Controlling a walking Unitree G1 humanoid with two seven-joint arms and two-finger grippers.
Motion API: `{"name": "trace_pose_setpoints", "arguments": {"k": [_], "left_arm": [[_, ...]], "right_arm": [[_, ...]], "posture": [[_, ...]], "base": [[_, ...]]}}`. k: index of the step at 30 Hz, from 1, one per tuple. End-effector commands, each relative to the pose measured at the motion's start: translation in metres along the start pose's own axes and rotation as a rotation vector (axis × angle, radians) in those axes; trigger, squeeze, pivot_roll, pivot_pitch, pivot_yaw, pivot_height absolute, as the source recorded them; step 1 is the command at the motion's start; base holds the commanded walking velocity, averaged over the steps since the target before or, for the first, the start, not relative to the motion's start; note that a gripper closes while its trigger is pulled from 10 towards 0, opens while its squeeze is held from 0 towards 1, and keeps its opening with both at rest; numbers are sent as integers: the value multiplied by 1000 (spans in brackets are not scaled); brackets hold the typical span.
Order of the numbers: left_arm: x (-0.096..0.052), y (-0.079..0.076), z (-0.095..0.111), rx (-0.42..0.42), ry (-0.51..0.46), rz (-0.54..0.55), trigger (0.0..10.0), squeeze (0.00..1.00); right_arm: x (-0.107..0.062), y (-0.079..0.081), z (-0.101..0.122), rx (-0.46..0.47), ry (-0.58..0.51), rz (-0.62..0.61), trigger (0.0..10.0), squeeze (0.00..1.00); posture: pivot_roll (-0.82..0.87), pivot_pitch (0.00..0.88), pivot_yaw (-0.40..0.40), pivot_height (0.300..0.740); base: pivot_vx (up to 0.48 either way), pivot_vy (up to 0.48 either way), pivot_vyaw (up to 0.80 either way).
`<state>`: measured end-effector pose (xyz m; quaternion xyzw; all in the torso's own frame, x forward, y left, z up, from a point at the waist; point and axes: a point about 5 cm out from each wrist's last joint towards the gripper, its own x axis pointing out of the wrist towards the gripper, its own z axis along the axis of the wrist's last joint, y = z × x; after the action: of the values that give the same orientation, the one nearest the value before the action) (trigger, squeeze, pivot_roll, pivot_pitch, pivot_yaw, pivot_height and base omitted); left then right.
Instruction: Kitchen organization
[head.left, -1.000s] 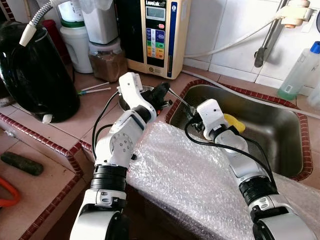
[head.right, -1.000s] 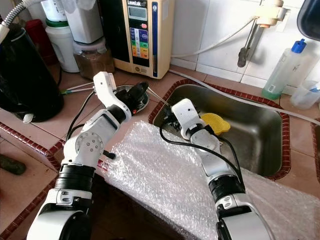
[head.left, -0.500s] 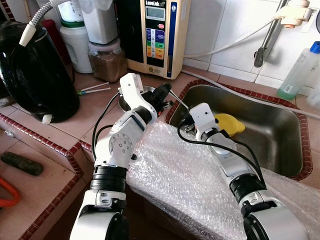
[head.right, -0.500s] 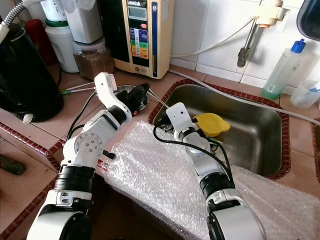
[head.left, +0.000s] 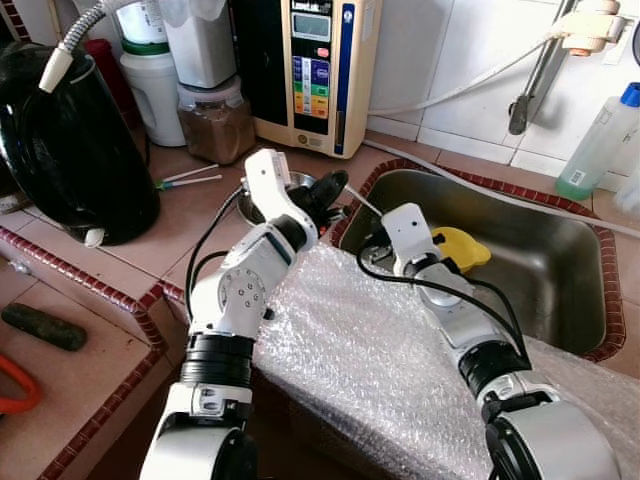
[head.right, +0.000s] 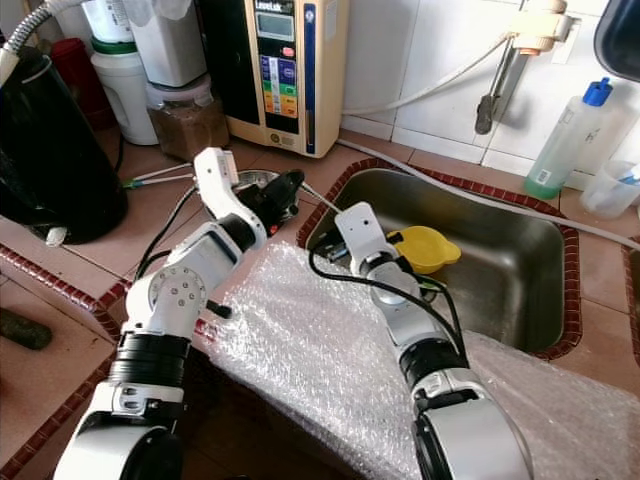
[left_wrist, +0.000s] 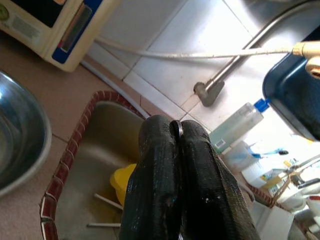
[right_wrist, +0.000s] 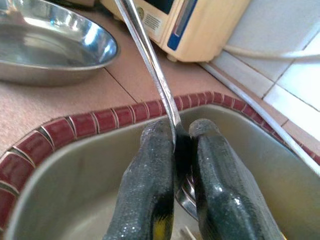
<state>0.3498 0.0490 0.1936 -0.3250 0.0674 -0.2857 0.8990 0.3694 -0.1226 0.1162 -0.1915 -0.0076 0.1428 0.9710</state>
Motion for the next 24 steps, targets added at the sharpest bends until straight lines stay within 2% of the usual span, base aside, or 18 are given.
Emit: {"name": "trace_pose_setpoints", "arguments": {"k": [1,2,9,11,15,24], "left_arm": [[3,-19,-9,-15,13,-79,8353,988],[3,-18,-9,5,22,-69,10000,1000],[3,-17,-10,66,45,-77,10000,1000],[2,-18,-11,133,68,-96,10000,1000],[1,-18,-12,178,85,-109,10000,1000],[-4,-9,-11,283,118,-98,10000,1000]], "right_arm": [[1,-9,-2,15,22,-19,0,0],[0,-9,-2,14,26,-21,0,0],[-1,-14,-5,12,35,-42,0,0],[-3,-21,-12,-7,65,-63,0,0],[-7,-29,-18,-26,94,-75,0,0],[-24,-59,-43,-108,225,-154,0,0]], "posture": [[82,0,28,740],[83,0,28,740],[85,0,28,740],[85,0,28,740],[85,0,29,740],[90,0,29,740]], "base": [[0,0,0],[0,0,0],[0,0,0],[0,0,0],[0,0,0],[0,0,0]]}}
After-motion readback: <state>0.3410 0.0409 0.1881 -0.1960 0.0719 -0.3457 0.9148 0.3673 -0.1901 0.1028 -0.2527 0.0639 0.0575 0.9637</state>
